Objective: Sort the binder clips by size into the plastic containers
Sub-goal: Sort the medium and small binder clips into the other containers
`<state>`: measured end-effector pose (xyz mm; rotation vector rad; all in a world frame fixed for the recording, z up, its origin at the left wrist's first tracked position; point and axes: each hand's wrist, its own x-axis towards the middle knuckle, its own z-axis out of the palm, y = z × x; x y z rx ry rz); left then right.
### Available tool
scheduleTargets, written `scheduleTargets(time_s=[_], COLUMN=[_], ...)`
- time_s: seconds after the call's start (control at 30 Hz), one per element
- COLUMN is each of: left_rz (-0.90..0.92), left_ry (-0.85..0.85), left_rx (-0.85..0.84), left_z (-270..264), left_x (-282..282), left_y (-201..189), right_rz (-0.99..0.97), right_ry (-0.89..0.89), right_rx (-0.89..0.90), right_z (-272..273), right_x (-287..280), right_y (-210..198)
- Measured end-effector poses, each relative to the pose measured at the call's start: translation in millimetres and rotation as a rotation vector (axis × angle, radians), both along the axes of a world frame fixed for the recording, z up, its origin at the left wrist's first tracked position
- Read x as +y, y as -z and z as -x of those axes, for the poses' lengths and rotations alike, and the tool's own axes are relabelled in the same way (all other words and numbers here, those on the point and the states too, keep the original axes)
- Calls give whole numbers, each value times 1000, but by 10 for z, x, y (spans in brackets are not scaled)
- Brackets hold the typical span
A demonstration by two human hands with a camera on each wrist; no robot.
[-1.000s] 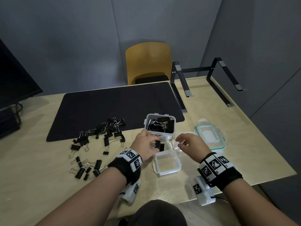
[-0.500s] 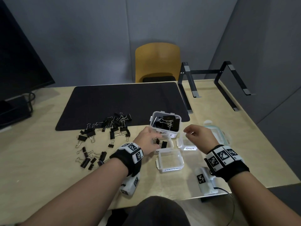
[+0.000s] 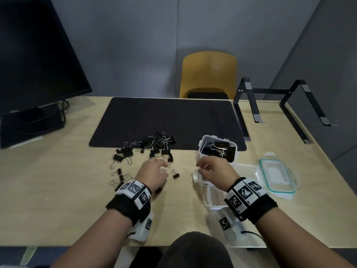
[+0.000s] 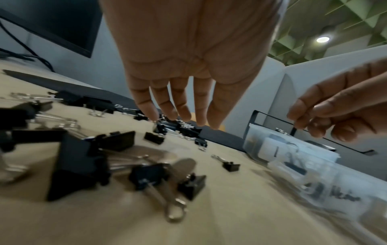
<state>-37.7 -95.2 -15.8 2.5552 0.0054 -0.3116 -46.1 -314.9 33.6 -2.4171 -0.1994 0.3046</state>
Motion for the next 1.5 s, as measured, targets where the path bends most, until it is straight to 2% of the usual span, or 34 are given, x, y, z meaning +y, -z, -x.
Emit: scheduleTargets(time_s=[0.17,0.27,0.5,0.83,0.97,1.13,1.3,1.5], left_rz=[-52,-70,-105,-144,-169,-121,-47,57], left_ry=[-154,-180,-129,-23,-11,33,69,62], left_rx=[-18,16,84,93,74,72,68,68], left_z=[-140,-252,-474,-558,-569,-495,-353,-165], left_x=[219,303,343,417,438,426,269,30], left_y=[18,52,79,56,-5,-79,-164,-179], right_rz=[102,193,319,355,366,310,204,271], right_ry=[-77,-105,-120,30,21,16,-46,-120], right_rx=[40,119,164,191,191,175,102,63], right_z=[-298,-484,-882,-1135,-1141,-1057,-819,-455], right_x=[343,525,915,1221,1189,1028,604,-60], right_y=[41,127,247,514,523,265,-32,-146])
